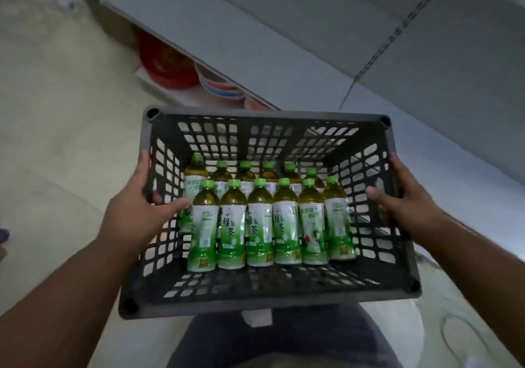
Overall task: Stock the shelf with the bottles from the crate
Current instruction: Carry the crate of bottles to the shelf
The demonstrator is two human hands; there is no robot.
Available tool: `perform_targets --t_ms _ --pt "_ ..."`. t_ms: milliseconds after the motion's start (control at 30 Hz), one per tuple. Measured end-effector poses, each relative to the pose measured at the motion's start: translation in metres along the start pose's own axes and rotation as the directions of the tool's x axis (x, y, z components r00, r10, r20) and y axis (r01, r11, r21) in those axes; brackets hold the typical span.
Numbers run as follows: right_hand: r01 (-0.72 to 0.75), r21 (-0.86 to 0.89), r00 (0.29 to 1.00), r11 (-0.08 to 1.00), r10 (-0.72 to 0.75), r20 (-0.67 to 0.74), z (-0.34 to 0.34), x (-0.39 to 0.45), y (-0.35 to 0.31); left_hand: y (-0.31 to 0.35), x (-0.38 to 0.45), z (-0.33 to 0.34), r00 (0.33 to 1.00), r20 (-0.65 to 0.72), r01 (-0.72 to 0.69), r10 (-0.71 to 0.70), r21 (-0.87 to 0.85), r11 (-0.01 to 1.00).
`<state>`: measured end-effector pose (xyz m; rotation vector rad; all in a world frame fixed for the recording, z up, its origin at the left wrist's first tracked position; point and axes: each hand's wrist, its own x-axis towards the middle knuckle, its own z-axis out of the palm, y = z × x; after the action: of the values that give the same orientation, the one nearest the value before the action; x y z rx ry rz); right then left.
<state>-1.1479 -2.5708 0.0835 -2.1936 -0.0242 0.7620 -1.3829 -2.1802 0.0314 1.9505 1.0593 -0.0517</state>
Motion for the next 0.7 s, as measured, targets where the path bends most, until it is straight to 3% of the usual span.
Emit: perform_targets --t_ms 233,433,700 --pt "0.144 -0.130 0.972 0.981 -0.116 0.206 0.080 0.098 0.001 -0.102 -0.025 0.042 0.959 -0.199 0.180 -0.202 -0.122 0.976" --pt "0.236 -0.223 0.923 0.946 -0.147 0.355 0.163 0.212 0.089 -0.212 -0.001 0.156 0.879 -0.295 0.312 -0.375 -0.239 0.920" --pt "0.331 -0.223 0.871 0.917 -0.205 0.447 0.252 0.330 0.200 -0.328 0.028 0.310 0.803 -0.375 0.366 -0.464 -0.303 0.880"
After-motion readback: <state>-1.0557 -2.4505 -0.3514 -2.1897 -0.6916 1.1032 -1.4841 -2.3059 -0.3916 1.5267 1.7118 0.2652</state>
